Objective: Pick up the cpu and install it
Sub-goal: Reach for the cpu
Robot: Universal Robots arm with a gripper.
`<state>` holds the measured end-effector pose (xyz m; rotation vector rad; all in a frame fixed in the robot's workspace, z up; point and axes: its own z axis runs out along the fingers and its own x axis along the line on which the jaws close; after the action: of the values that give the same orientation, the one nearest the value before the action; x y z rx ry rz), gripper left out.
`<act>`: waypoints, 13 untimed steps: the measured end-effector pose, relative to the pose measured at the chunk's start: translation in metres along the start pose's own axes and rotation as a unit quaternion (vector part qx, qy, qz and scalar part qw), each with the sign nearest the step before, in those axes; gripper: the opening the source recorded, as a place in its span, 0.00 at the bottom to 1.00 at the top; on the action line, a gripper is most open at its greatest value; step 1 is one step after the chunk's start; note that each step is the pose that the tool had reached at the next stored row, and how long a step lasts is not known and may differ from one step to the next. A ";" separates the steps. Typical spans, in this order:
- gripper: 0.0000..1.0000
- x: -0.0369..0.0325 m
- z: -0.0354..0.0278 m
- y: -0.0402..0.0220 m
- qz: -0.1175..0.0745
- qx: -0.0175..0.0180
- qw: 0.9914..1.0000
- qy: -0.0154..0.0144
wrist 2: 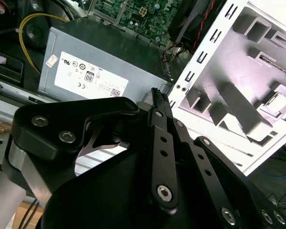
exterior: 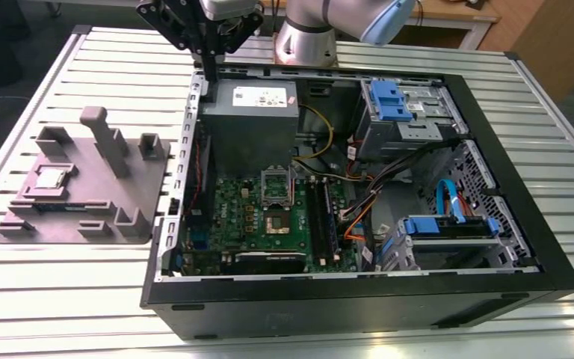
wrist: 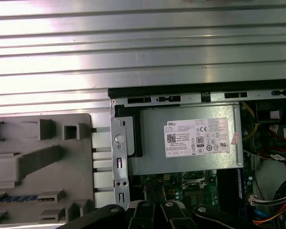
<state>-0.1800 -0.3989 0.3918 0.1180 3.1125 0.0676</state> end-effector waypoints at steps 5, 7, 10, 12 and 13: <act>0.11 0.0010 0.0000 -0.0001 0.000 0.000 1.000 0.000; 0.11 0.0014 0.0000 -0.0001 0.000 0.000 1.000 0.000; 0.11 0.0021 0.0000 -0.0002 0.000 0.000 1.000 0.000; 0.11 0.0024 0.0000 -0.0002 0.000 0.000 1.000 0.000; 0.11 0.0025 0.0000 -0.0002 0.000 0.000 1.000 0.000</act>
<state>-0.1826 -0.3989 0.3918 0.1180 3.1126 0.0676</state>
